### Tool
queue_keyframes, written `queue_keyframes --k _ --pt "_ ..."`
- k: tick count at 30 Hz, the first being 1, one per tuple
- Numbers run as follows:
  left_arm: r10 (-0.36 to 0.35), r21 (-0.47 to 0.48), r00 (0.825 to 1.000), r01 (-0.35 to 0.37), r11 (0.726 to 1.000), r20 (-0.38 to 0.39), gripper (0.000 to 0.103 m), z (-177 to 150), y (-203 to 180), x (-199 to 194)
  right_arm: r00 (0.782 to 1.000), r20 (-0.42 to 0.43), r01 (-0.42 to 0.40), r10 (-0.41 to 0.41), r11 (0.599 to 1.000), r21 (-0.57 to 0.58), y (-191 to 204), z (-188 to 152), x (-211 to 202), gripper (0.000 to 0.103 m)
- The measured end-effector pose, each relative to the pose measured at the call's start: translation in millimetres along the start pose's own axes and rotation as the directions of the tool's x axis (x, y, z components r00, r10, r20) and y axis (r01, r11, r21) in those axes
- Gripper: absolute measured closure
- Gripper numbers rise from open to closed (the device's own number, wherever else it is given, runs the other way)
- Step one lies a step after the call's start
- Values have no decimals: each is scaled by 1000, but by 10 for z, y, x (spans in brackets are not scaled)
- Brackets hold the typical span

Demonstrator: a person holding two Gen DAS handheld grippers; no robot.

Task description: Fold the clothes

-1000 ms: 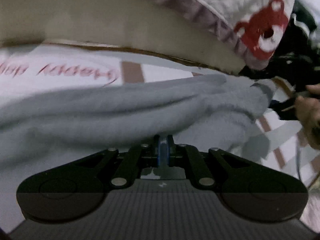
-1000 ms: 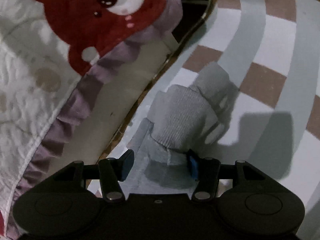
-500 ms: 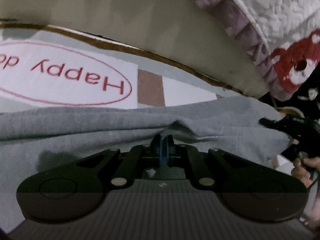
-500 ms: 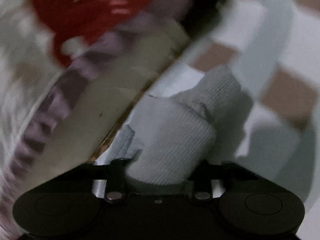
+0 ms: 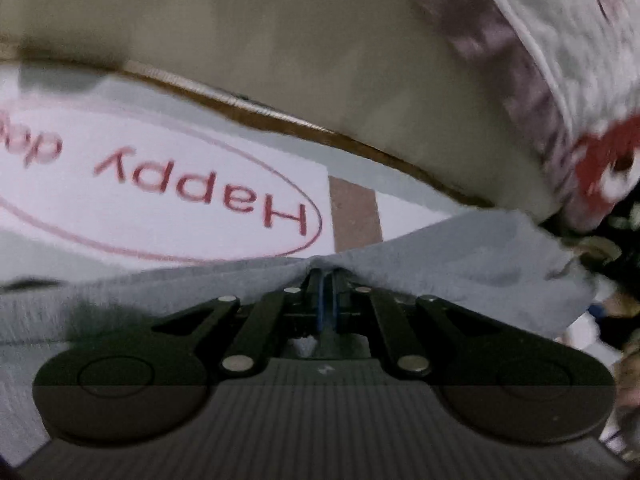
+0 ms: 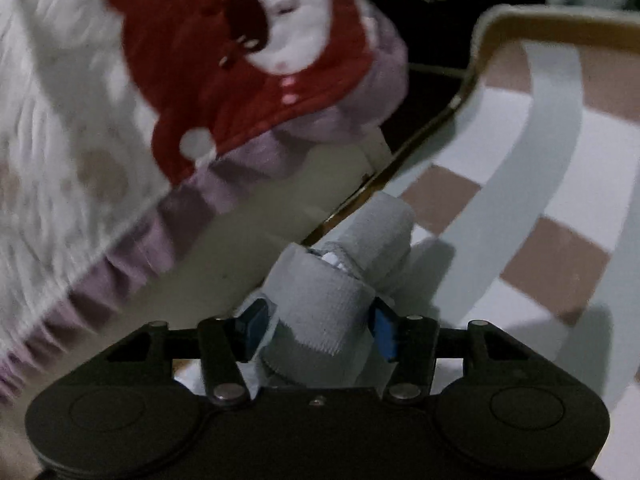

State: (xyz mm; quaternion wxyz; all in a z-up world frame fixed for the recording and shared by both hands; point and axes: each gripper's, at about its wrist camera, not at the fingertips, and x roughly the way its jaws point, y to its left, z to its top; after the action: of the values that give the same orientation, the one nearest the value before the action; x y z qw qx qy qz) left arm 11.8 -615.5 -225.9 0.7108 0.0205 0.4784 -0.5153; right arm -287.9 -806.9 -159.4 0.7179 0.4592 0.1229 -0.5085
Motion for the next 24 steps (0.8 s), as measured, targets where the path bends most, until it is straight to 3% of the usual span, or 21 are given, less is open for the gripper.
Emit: queue_keyframes --k 3,7,10,12,14,18,20,21,22,24 --pt "14 -24 1000 -14 1000 -3 99 41 -20 10 998 -29 58 -56 997 43 5 -26 -72 38" --pt "5 -81 1000 -5 997 -5 98 59 28 -31 995 -75 80 -70 989 128 -96 -100 -46 35" --pt "17 -61 997 -13 998 81 99 0 -50 -350 989 -106 117 -104 985 126 -168 -142 64 22" --pt "21 -39 989 -16 999 145 98 -80 -130 -602 985 -106 148 -137 984 97 -184 -144 153 21" --pt "52 -20 988 -50 999 143 98 -196 -177 -752 987 -98 140 -130 985 98 -228 -132 185 21" --pt "249 48 960 -257 965 125 98 -405 -157 -722 991 -117 72 -70 997 13 -240 -103 495 22" --pt "240 11 964 -243 970 115 98 -421 -22 -698 991 -133 14 -21 999 -50 -212 -157 638 44" --pt "218 -13 969 -218 976 116 98 -397 13 -684 992 -126 -22 14 998 -67 -194 -188 646 63" --pt "196 -37 974 -193 981 117 98 -372 47 -669 995 -92 -47 38 994 -103 -144 -194 569 69" --pt "113 -58 982 -106 993 151 98 -302 35 -647 995 -13 -101 100 978 -182 -15 -203 361 72"
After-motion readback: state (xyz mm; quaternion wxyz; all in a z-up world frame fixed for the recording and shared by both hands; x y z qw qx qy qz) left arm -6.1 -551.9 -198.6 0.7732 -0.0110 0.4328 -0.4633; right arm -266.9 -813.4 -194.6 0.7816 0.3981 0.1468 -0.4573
